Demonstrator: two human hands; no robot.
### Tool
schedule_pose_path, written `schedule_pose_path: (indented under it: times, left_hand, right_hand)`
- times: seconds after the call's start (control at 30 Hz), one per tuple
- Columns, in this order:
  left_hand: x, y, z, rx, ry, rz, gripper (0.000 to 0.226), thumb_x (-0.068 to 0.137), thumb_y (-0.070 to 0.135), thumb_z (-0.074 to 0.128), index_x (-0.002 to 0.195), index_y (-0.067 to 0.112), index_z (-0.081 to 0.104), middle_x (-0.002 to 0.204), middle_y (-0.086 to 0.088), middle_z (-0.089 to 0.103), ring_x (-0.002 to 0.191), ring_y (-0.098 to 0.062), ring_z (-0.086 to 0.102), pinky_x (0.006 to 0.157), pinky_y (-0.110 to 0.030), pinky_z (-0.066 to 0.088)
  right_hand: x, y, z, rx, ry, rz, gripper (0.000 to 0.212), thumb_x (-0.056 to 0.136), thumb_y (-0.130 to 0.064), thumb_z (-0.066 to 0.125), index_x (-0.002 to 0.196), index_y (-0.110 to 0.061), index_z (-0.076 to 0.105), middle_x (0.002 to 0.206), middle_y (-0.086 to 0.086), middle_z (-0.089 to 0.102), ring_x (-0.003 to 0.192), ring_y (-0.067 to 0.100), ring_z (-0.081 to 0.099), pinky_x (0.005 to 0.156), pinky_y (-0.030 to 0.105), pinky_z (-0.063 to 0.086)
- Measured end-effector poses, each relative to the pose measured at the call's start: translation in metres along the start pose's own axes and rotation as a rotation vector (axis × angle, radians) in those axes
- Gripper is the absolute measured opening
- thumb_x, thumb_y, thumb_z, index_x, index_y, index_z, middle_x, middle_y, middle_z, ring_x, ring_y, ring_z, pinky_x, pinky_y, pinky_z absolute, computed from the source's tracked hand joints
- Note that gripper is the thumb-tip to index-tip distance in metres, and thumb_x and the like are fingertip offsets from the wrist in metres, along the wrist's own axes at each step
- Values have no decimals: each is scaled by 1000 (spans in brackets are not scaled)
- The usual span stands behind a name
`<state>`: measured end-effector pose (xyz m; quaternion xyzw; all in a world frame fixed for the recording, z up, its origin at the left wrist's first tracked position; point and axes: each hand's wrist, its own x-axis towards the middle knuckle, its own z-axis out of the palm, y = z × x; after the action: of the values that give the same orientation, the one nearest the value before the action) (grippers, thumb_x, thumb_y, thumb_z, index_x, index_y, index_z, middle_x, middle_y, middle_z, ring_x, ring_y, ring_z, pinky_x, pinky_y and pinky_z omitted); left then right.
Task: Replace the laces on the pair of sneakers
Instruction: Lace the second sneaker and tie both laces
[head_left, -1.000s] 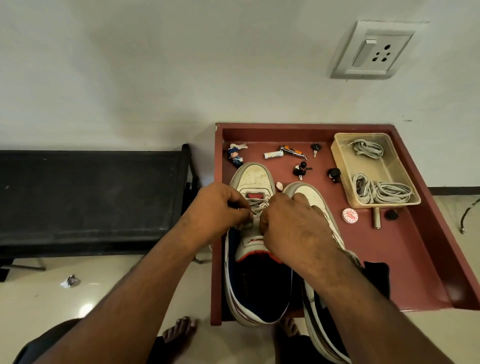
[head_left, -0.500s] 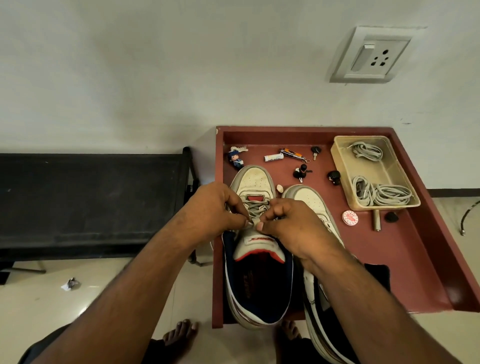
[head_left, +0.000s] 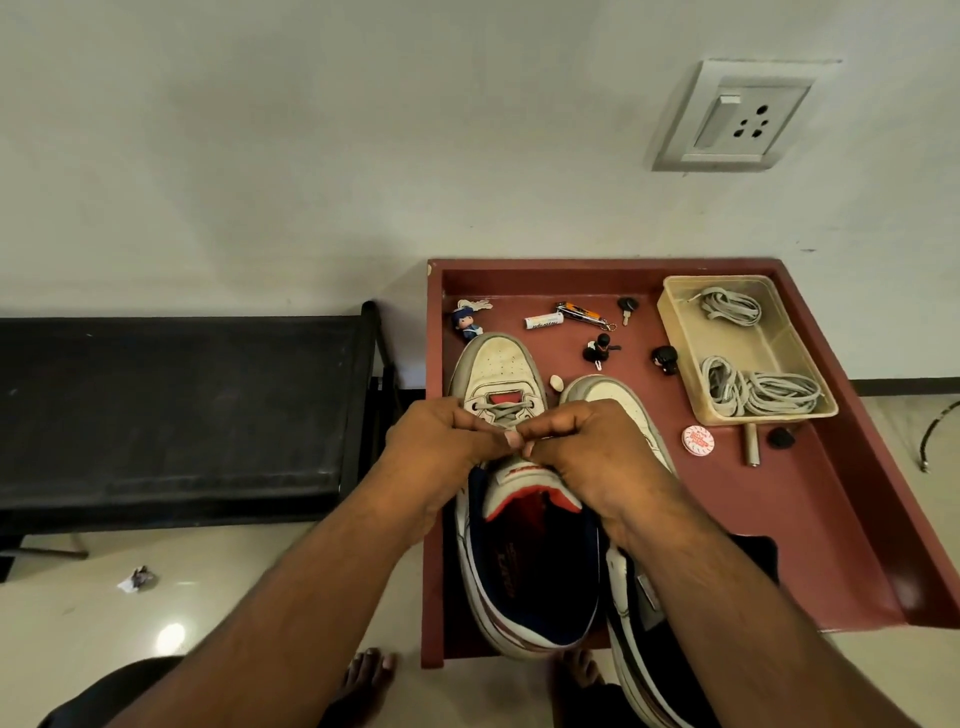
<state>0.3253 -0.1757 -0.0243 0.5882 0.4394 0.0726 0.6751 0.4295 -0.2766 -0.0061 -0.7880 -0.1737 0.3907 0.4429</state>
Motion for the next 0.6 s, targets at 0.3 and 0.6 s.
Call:
schedule_pose_path:
  times: [0.3, 0.6]
  left_hand:
    - [3, -9, 5, 88, 83, -8, 39, 49, 52, 83, 82, 32, 77, 105, 6, 71, 115, -28, 60, 95, -50, 50]
    - [-5, 18, 0, 287, -83, 272, 7, 85, 19, 73, 91, 19, 78, 97, 10, 74, 93, 3, 65, 78, -14, 52]
  right_hand:
    - [2, -10, -5, -382, 60, -80, 21, 81, -13, 75, 67, -27, 71, 69, -11, 68, 69, 6, 64, 62, 20, 49]
    - [-1, -18, -22, 89, -13, -61, 9, 79, -5, 76, 77, -13, 72, 70, -2, 68, 69, 10, 62, 70, 31, 54]
